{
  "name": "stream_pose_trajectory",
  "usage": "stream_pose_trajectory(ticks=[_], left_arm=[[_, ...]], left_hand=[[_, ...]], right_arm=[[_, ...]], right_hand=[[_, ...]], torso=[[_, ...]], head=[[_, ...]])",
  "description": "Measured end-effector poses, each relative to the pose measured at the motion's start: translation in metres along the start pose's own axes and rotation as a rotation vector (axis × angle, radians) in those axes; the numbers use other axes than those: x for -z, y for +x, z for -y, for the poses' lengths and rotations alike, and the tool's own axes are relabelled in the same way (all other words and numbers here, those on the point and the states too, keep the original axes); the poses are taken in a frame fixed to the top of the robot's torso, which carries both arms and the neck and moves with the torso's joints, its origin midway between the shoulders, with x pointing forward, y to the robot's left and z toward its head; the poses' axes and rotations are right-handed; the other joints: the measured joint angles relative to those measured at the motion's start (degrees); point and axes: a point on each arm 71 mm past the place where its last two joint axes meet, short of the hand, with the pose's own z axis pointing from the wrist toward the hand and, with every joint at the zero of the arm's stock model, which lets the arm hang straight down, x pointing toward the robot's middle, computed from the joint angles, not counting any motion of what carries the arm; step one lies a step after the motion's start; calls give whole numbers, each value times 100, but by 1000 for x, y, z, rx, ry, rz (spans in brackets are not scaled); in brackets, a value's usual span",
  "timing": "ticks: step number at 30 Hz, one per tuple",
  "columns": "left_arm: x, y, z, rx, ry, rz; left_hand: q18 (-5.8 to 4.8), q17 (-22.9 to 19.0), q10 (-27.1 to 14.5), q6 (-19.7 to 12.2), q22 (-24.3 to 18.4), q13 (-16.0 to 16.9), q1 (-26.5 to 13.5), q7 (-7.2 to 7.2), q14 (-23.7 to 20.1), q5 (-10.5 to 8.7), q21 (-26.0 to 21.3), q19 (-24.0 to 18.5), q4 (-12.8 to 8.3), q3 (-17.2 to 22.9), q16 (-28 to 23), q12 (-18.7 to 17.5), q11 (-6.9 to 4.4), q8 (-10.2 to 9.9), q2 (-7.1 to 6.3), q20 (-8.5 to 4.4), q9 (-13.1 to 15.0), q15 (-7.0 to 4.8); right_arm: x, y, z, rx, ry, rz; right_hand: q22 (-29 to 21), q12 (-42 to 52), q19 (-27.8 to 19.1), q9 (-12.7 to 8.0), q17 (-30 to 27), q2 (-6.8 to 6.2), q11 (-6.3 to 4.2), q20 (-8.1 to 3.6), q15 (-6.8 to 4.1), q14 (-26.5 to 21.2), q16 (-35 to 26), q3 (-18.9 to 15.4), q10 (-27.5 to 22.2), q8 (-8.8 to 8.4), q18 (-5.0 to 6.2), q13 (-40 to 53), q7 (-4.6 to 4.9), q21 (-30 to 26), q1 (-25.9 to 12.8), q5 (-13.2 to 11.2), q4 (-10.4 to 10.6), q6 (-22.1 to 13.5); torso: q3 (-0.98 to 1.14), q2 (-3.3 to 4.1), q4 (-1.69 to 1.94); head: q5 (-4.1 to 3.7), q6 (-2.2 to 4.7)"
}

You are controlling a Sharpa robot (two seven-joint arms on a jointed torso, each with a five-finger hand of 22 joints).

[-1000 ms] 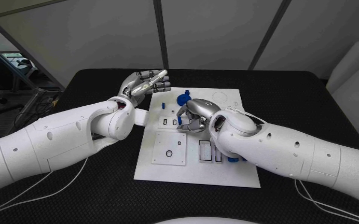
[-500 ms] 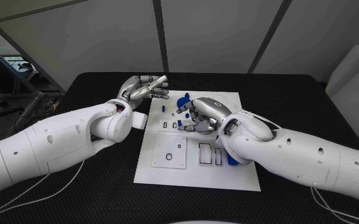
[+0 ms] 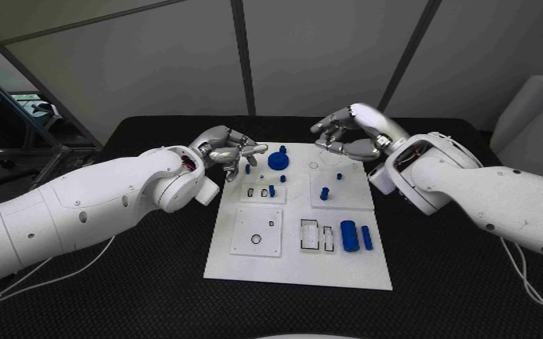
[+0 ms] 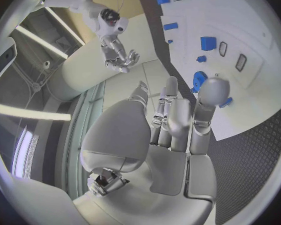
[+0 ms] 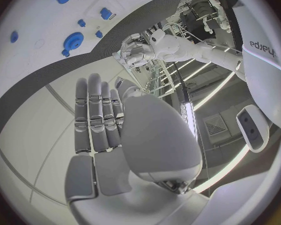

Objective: Assemble the parts on the task board

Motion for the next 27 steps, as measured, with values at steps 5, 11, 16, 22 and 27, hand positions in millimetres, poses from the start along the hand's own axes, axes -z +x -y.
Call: stream_pose_trajectory(ticks=[5, 11, 16, 22, 27], left_arm=[[-7, 3, 10, -155, -76, -57], [-19, 14, 16, -289, -172, -124], [-27, 25, 15, -388, -259, -147], [-33, 31, 20, -474, -303, -141], [-37, 35, 20, -537, -327, -142]], left_hand=[[-178, 638, -243, 71, 1045, 834, -138, -112, 11, 0, 883, 157, 153, -118, 660, 1050, -88, 271, 138, -67, 206, -108], [96, 637, -452, 7, 263, 1029, -196, -110, 11, 0, 385, -71, 238, -173, 571, 1228, -67, 299, 196, -85, 277, -108], [-202, 637, -418, 98, 1367, 1291, -316, -201, -5, 0, 1118, 194, 397, -268, 993, 1591, -135, 523, 273, -95, 425, -136], [-300, 637, -130, 206, 1818, 2278, -469, -284, -20, 0, 1430, 251, 532, -403, 1235, 2562, -253, 926, 284, -137, 751, -221], [-134, 637, 32, 152, 2195, 2891, -751, -338, -10, 0, 1682, 271, 575, -634, 1369, 3118, -294, 1232, 261, -157, 1046, -271]], right_arm=[[8, -20, 14, -31, 21, 34], [12, -30, 24, -44, 39, 55], [10, -31, 27, -55, 43, 63], [10, -31, 28, -58, 47, 70], [10, -32, 30, -55, 55, 76]], right_hand=[[-489, -977, 274, -10, -883, -109, 76, 168, 94, 348, -1218, 156, 543, -139, 0, -970, 17, -650, -69, -21, -34, 161], [-662, -1233, 577, -6, -1164, -71, 30, 100, 68, 680, -1560, 145, 812, -176, 0, -1284, 5, -812, -114, -21, -157, 270], [-717, -1287, 642, -6, -1259, -73, 5, 91, 67, 780, -1661, 130, 897, -206, -1, -1385, 5, -862, -171, -21, -203, 270], [-737, -1343, 679, -6, -1305, -85, 5, 86, 66, 821, -1729, 97, 938, -206, -1, -1433, 2, -907, -182, -38, -280, 309], [-743, -1343, 679, -6, -1322, -119, 26, 86, 46, 842, -1759, 81, 959, -206, -2, -1452, 2, -909, -216, -44, -295, 309]], torso=[[-2, -67, -1], [-9, -122, -1], [-12, -141, -1], [-12, -136, -1], [-7, -123, -1]], head=[[34, -46], [38, -125], [32, -163], [8, -192], [-4, -228]])
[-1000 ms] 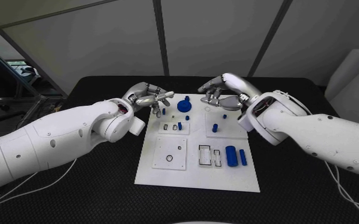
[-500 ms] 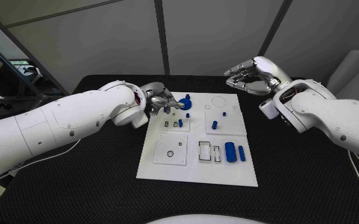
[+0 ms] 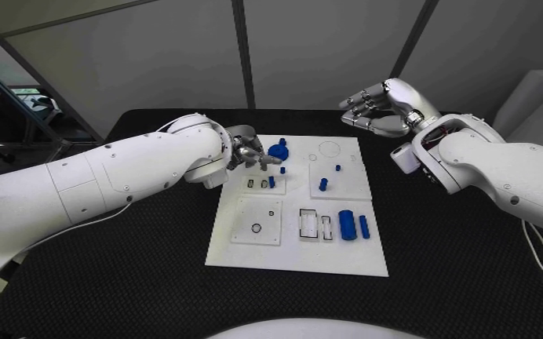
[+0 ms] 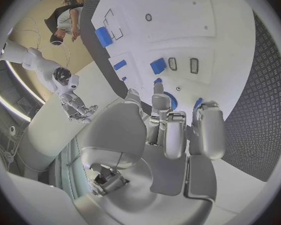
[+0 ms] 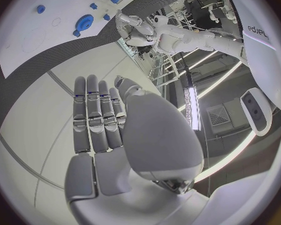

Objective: Assemble the parts on the task board

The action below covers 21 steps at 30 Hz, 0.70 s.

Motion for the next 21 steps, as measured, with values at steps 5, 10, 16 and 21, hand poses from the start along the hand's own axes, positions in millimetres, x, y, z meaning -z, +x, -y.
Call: stream_pose_trajectory(ticks=[5, 10, 16, 21], left_arm=[[-4, 1, 4, -45, -17, -5], [-7, 2, 6, -76, -31, -15], [-11, 4, 7, -113, -44, -38], [-13, 6, 9, -139, -52, -61]], left_hand=[[-4, 0, 10, -81, 165, 253, -123, -81, -1, 0, 93, -2, -2, -226, 43, 231, -10, 244, 10, -2, 266, -1], [-399, 0, 31, -165, 255, 386, -176, -99, 10, 0, 142, -1, -7, -364, 43, 328, -32, 455, 62, -43, 517, -23], [-129, 0, 31, -248, 290, 423, -145, -119, -5, 0, 164, -2, -14, -449, 67, 357, -32, 587, 94, -43, 703, -38], [-130, 0, 31, -288, 290, 431, -144, -120, -6, 0, 164, -2, -14, -480, 66, 357, -31, 631, 140, -43, 788, -37]], right_arm=[[-1, 0, 1, 1, 7, 4], [-2, 1, 1, 1, 13, 6], [-3, 2, 1, 0, 20, 5], [-3, 3, 1, -1, 25, 4]], right_hand=[[-17, -39, 0, 0, -16, -22, 0, 0, 20, 20, -35, -16, 0, -1, 0, -17, 0, -31, -22, 0, -16, 0], [-34, -66, 0, 0, -41, -22, 0, 0, 20, 20, -65, -16, 0, -29, 0, -38, 0, -63, -22, 0, -16, 0], [-50, -81, 0, 0, -59, -44, 0, 0, 20, 20, -102, -16, -1, -29, 0, -52, 0, -88, -44, 0, -16, 0], [-62, -88, 19, 0, -73, -44, 0, 20, 20, 20, -131, -31, -1, -29, 0, -58, 0, -112, -44, 0, -31, 0]], torso=[[7, 6, -8], [8, 10, -9], [8, 10, -9], [8, 13, -9]], head=[[9, -23], [20, -54], [37, -87], [44, -109]])
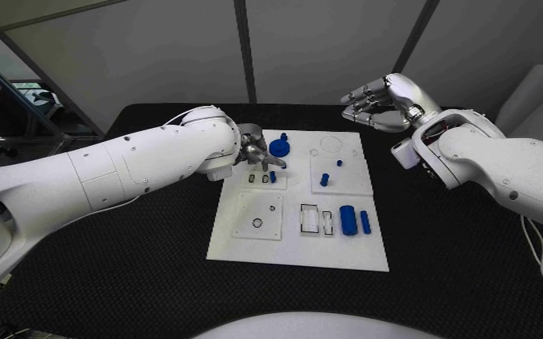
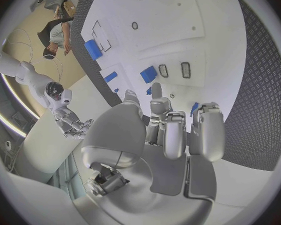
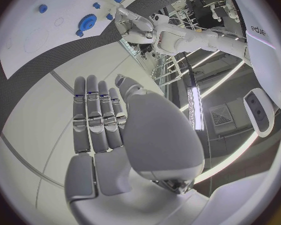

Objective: Assemble the parts on the task board

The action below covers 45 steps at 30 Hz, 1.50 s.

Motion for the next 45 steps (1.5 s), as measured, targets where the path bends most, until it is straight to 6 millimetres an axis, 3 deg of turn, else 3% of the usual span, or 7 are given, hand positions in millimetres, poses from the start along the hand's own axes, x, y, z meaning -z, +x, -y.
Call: stream_pose_trajectory(ticks=[28, 45], left_arm=[[-9, 5, 5, -73, -24, -71], [-11, 9, 9, -99, -26, -111]], left_hand=[[-1, 0, -4, -164, -2, 52, 241, 0, -1, 0, 44, 0, -56, 24, 22, 48, 3, 208, 240, 1, 318, 1], [-1, 0, -4, -205, -2, 56, 408, 0, -4, 0, 44, 0, -151, 120, 22, 48, 3, 280, 269, 1, 440, 4]], right_arm=[[-1, 2, 1, -1, 23, -7], [-3, 4, 1, -2, 31, -17]], right_hand=[[-70, -41, 0, 0, -63, 8, 43, 0, 21, 20, -114, -15, -43, 0, 0, -27, 42, -108, -54, 48, 15, -42], [-95, -41, -22, 0, -82, 30, 62, 22, 42, -2, -150, -15, -63, 0, 0, -32, 42, -152, -76, 73, 15, -42]], torso=[[8, 5, 0], [14, 8, 2]], head=[[10, -109], [14, -157]])
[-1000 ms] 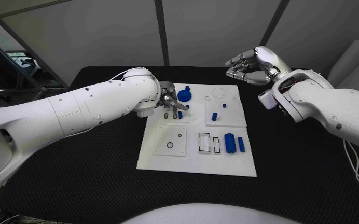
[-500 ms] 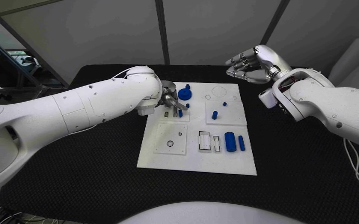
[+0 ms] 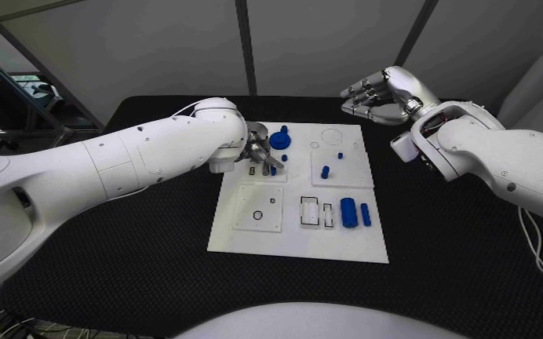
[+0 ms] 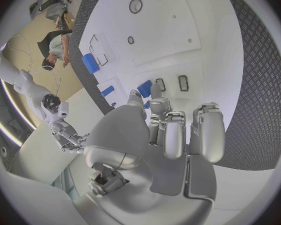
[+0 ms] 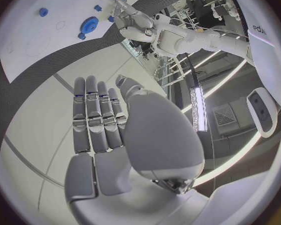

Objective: Assemble the parts on the task board

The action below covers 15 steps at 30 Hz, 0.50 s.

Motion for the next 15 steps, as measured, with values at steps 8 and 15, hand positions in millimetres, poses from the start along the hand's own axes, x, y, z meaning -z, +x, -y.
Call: stream_pose_trajectory(ticks=[8, 15], left_arm=[[0, 0, 2, -3, 2, -2], [0, 0, 1, 1, 2, -1]], left_hand=[[0, 0, 0, -21, 0, 12, 68, -21, 20, 0, 22, 0, -48, 48, 0, 0, 0, 26, 24, 0, 46, -20], [0, 0, 24, -72, 0, 22, 281, -31, 20, 0, 22, 0, -198, 230, 0, 23, -23, 62, 114, 0, 137, -19]], right_arm=[[-1, 1, 0, -1, 1, -4], [-2, 2, 0, -2, 4, -6]], right_hand=[[-9, 0, 0, 0, -7, 0, 0, 0, 0, 0, 0, 0, 0, 0, 0, 1, 0, 0, 0, 0, 0, 0], [-15, 0, 0, 0, -7, 0, 0, 0, 0, 0, 0, 0, 0, 0, 1, 1, 0, -24, 0, 0, 0, 0]], torso=[[0, 3, 1], [0, 3, 4]], head=[[3, -13], [8, -26]])
